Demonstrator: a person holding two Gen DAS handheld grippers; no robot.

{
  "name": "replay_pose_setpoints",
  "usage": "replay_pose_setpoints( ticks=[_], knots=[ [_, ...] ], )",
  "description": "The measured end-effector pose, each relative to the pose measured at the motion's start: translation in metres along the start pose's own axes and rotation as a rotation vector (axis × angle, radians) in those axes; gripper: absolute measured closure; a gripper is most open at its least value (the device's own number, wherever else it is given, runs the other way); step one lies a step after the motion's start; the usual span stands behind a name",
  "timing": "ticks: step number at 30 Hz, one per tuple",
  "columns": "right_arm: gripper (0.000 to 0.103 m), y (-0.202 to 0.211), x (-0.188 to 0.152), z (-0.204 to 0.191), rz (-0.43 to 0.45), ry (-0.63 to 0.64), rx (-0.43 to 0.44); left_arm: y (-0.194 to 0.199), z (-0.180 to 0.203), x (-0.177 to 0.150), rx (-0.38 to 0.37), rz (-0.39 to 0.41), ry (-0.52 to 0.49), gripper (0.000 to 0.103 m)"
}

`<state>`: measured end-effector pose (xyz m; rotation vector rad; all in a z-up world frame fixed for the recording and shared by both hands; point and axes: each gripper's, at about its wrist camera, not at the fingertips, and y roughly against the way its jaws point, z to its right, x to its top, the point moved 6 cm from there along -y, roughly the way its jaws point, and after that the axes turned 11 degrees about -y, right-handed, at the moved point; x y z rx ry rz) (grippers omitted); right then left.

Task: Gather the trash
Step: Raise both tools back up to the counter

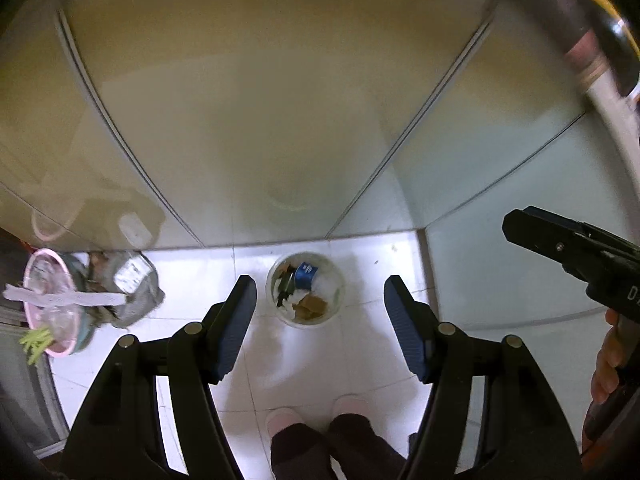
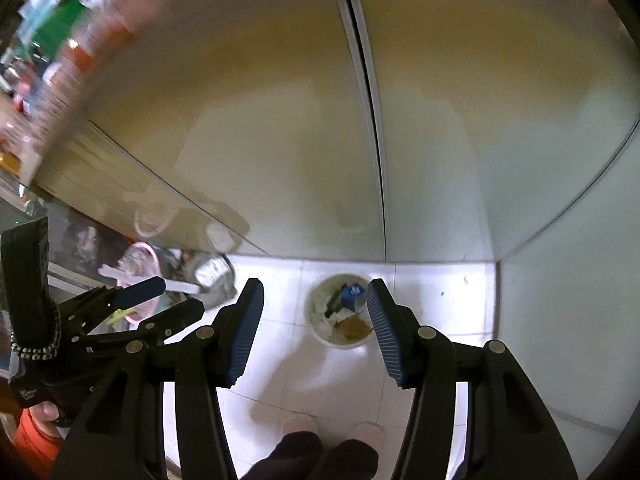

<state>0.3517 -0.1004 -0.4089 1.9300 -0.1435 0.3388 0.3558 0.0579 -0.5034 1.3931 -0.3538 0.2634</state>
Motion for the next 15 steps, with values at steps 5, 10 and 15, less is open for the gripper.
replay_pose_setpoints(
  ticks=[5, 10, 15],
  knots=[
    [0.053, 0.103, 0.036, -0.03, 0.095, 0.048, 0.012, 0.109, 0.019, 0.045, 0.018, 0.089, 0.019, 0.038],
    [0.053, 0.186, 0.061, -0.053, 0.179, 0.109, 0.042, 0.209, 0.034, 0.082, 0.061, 0.214, 0.037, 0.038],
    [0.053, 0.257, 0.071, -0.071, 0.296, 0.182, 0.062, 0.287, 0.048, 0.107, 0.128, 0.332, 0.034, 0.038]
  ],
)
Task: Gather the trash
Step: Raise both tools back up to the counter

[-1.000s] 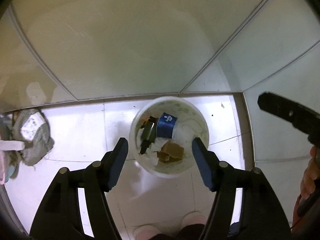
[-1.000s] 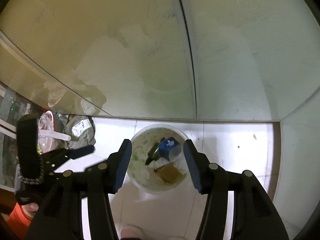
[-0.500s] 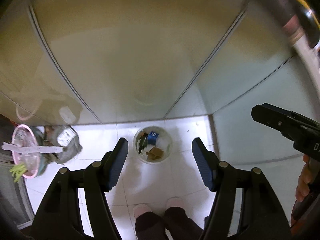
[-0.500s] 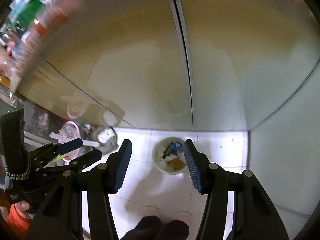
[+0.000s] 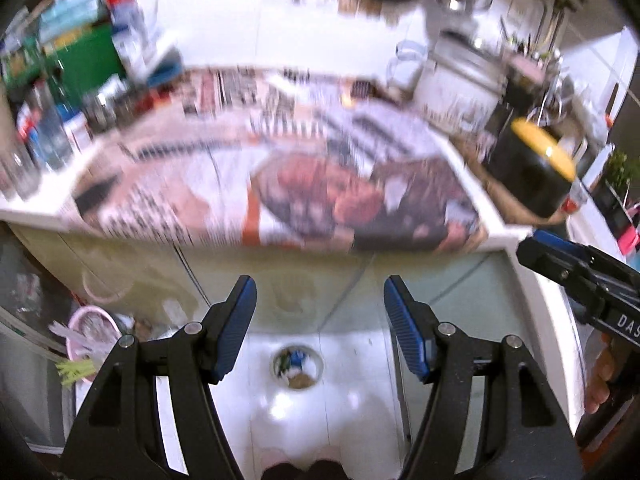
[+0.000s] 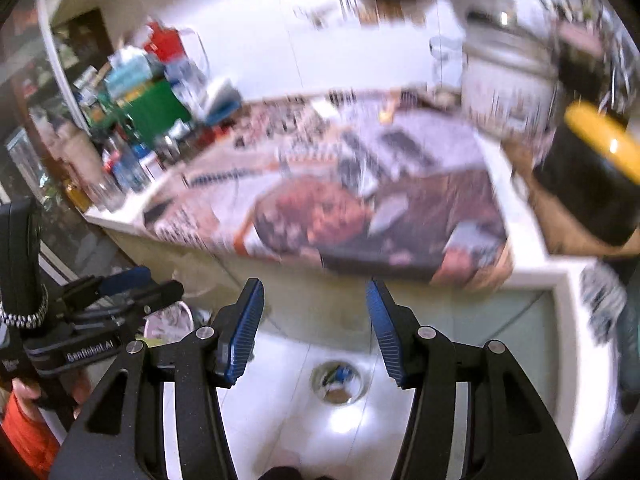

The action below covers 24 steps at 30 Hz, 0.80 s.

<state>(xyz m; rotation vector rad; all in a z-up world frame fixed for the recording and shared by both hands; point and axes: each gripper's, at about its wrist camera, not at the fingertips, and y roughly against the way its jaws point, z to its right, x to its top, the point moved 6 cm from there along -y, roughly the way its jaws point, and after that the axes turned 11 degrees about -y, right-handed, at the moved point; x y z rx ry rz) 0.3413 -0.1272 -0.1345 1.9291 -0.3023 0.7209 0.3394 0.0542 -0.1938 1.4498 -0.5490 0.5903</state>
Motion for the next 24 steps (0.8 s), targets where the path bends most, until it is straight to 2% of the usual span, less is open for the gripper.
replay_pose_setpoints(
  ticks=[3, 6, 8, 11, 15, 20, 24],
  knots=[
    [0.053, 0.02, 0.02, -0.011, 0.046, 0.013, 0.008, 0.03, -0.004, 0.023, 0.055, 0.065, -0.002, 0.038],
    [0.053, 0.034, 0.037, -0.015, 0.094, 0.022, 0.007, 0.056, -0.013, 0.04, 0.09, 0.121, 0.007, 0.028],
    [0.053, 0.042, 0.047, -0.015, 0.117, 0.032, 0.002, 0.063, -0.021, 0.049, 0.105, 0.154, 0.017, 0.022],
    [0.053, 0.04, 0.063, -0.018, 0.142, 0.046, -0.018, 0.067, -0.041, 0.063, 0.128, 0.194, 0.038, 0.022],
    [0.053, 0.016, 0.082, -0.021, 0.153, 0.049, -0.045, 0.056, -0.077, 0.09, 0.144, 0.244, 0.053, 0.022],
    [0.053, -0.031, 0.118, -0.03, 0.162, 0.021, -0.079, 0.013, -0.136, 0.14, 0.14, 0.273, 0.056, 0.022],
    [0.053, -0.074, 0.152, -0.043, 0.141, -0.029, -0.107, -0.035, -0.187, 0.189, 0.111, 0.235, 0.067, 0.022]
  ],
)
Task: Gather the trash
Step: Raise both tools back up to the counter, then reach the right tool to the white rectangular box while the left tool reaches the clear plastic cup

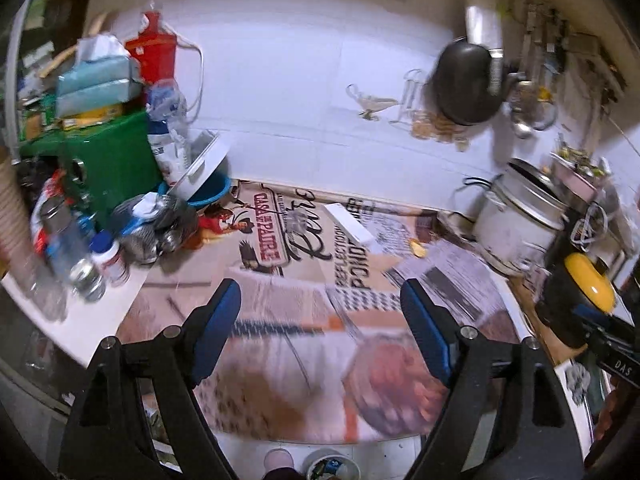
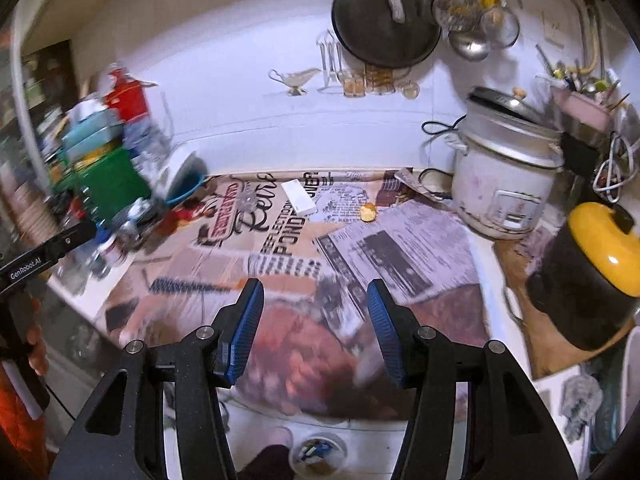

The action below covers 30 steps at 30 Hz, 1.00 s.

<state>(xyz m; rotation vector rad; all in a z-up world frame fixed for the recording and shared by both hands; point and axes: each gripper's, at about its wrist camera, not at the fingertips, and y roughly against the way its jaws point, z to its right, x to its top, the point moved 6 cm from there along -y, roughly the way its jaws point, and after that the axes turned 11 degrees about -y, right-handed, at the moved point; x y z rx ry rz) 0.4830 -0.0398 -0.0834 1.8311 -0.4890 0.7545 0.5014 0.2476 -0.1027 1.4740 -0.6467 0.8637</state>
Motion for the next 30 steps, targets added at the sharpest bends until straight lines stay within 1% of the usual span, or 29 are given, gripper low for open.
replay_pose_setpoints(
  ticks=[2, 4, 7, 8, 12, 19, 25, 30],
  knots=[
    [0.053, -0.03, 0.019, -0.013, -0.029, -0.035, -0.005, -0.031, -0.02, 0.021, -0.031, -0.021, -0.006, 0.022],
    [0.053, -0.049, 0.032, -0.022, -0.031, -0.053, -0.014, -0.056, -0.034, 0.035, -0.054, -0.035, -0.033, 0.022],
    [0.052, -0.079, 0.046, -0.033, -0.025, -0.079, -0.035, -0.096, -0.054, 0.048, -0.048, -0.062, -0.069, 0.022],
    [0.049, -0.087, 0.048, -0.033, -0.032, -0.083, -0.036, -0.112, -0.06, 0.049, -0.054, -0.082, -0.064, 0.022],
    [0.048, -0.142, 0.058, -0.041, -0.108, -0.087, -0.035, -0.158, -0.075, 0.045, -0.099, -0.148, -0.023, 0.022],
    [0.048, -0.244, 0.073, -0.054, -0.207, -0.011, -0.035, -0.22, -0.088, 0.035, -0.1, -0.237, -0.038, 0.022],
    [0.048, -0.341, 0.076, -0.056, -0.301, 0.056, -0.02, -0.264, -0.096, 0.029, -0.056, -0.286, -0.064, 0.022],
    [0.048, -0.406, 0.071, -0.045, -0.381, 0.074, 0.01, -0.3, -0.099, 0.022, -0.024, -0.325, -0.056, 0.022]
  ],
)
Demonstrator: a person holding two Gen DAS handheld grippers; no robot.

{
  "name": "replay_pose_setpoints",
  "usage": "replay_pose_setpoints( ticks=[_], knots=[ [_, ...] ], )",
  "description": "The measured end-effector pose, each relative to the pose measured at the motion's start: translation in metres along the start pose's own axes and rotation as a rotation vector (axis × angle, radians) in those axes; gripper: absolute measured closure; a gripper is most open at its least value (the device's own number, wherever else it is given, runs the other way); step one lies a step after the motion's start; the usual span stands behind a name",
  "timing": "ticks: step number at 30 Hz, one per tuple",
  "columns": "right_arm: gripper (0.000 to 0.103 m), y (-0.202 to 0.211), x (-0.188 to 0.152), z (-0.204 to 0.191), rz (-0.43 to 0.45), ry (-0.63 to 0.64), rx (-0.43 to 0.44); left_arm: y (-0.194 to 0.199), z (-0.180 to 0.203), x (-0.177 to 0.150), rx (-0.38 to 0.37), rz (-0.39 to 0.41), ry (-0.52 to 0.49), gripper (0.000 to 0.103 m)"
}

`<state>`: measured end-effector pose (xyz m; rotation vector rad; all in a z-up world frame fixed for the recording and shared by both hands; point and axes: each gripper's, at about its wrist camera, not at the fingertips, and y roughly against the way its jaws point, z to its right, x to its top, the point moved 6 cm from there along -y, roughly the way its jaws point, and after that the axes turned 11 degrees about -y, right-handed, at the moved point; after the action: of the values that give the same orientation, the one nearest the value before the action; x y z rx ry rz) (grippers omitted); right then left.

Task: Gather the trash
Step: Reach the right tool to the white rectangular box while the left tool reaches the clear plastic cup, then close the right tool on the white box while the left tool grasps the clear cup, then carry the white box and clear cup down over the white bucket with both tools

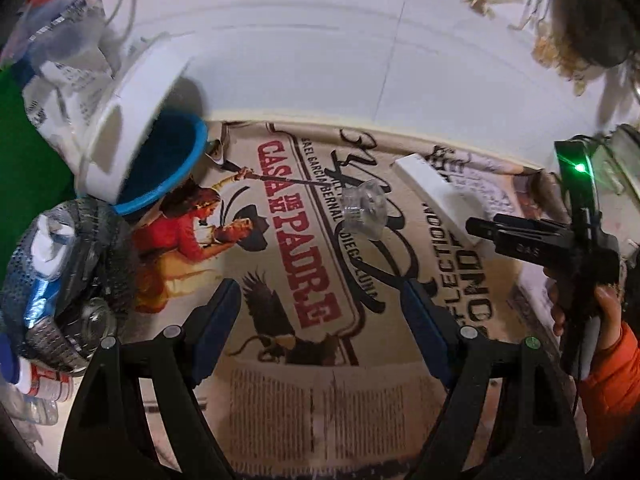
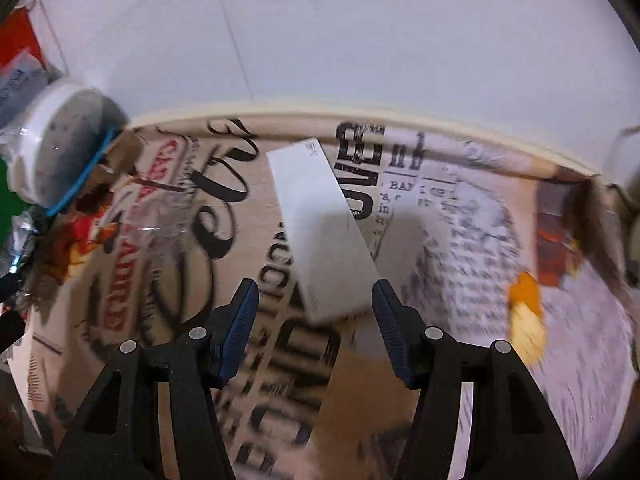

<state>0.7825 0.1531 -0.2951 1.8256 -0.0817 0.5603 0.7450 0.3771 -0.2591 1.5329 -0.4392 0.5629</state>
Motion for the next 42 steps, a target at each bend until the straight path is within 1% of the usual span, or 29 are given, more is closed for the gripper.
replay_pose_setpoints(
  ticks=[1, 2, 3, 7, 9, 11, 12, 13, 16, 19, 22, 23, 24, 27, 28, 31, 33, 35, 37, 39, 42],
  knots=[
    [0.048, -0.008, 0.003, 0.002, -0.011, 0.001, 0.001, -0.008, 0.001, 0.001, 0.003, -0.011, 0.007, 0.022],
    [0.045, -0.014, 0.006, 0.004, -0.012, 0.006, 0.002, -0.017, 0.002, 0.003, 0.001, -0.021, 0.017, 0.022],
    [0.041, -0.015, 0.011, 0.004, 0.015, 0.022, -0.008, -0.022, 0.004, 0.005, -0.001, -0.028, 0.022, 0.022],
    [0.041, -0.028, 0.013, 0.002, -0.041, 0.044, 0.044, -0.047, 0.012, 0.013, -0.027, -0.055, 0.052, 0.022],
    [0.041, -0.034, 0.009, -0.001, -0.061, 0.076, 0.035, -0.058, 0.016, 0.018, -0.042, -0.063, 0.066, 0.022],
    [0.041, -0.034, 0.007, -0.003, -0.047, 0.119, 0.007, -0.071, 0.019, 0.025, -0.05, -0.071, 0.07, 0.026],
    [0.05, -0.033, 0.006, -0.003, -0.041, 0.13, -0.007, -0.076, 0.021, 0.028, -0.052, -0.074, 0.071, 0.027],
    [0.054, -0.031, 0.006, -0.002, -0.034, 0.131, -0.016, -0.082, 0.023, 0.032, -0.062, -0.076, 0.073, 0.03],
    [0.054, -0.025, 0.003, -0.002, -0.031, 0.107, 0.005, -0.099, 0.029, 0.043, -0.088, -0.074, 0.07, 0.035],
    [0.054, -0.008, -0.001, 0.001, -0.005, 0.073, 0.026, -0.112, 0.038, 0.055, -0.102, -0.058, 0.032, 0.035],
    [0.054, 0.013, -0.001, 0.009, 0.033, 0.04, 0.035, -0.123, 0.044, 0.063, -0.081, -0.048, -0.017, 0.035],
    [0.054, 0.02, -0.002, 0.01, 0.041, 0.028, 0.038, -0.127, 0.045, 0.065, -0.07, -0.054, -0.026, 0.039],
    [0.054, 0.027, -0.003, 0.011, 0.049, 0.015, 0.039, -0.131, 0.044, 0.066, -0.063, -0.064, -0.031, 0.041],
    [0.054, 0.042, -0.007, 0.015, 0.066, -0.026, 0.036, -0.14, 0.041, 0.066, -0.061, -0.083, -0.035, 0.053],
    [0.054, 0.045, -0.007, 0.016, 0.072, -0.039, 0.032, -0.142, 0.04, 0.066, -0.064, -0.087, -0.034, 0.061],
    [0.054, 0.055, -0.011, 0.015, 0.095, -0.066, 0.01, -0.139, 0.038, 0.067, -0.096, -0.074, -0.02, 0.061],
    [0.054, 0.061, -0.014, 0.013, 0.105, -0.086, 0.002, -0.131, 0.039, 0.067, -0.137, -0.06, -0.017, 0.061],
    [0.054, 0.07, -0.016, 0.012, 0.119, -0.107, -0.008, -0.116, 0.04, 0.065, -0.155, -0.037, -0.029, 0.061],
    [0.054, 0.082, -0.021, 0.013, 0.136, -0.128, -0.019, -0.101, 0.043, 0.064, -0.155, -0.016, -0.049, 0.061],
    [0.054, 0.09, -0.025, 0.01, 0.15, -0.15, -0.023, -0.081, 0.048, 0.064, -0.163, 0.011, -0.077, 0.061],
    [0.054, 0.113, -0.035, 0.007, 0.186, -0.176, -0.029, -0.048, 0.056, 0.062, -0.172, 0.055, -0.11, 0.061]
  ],
)
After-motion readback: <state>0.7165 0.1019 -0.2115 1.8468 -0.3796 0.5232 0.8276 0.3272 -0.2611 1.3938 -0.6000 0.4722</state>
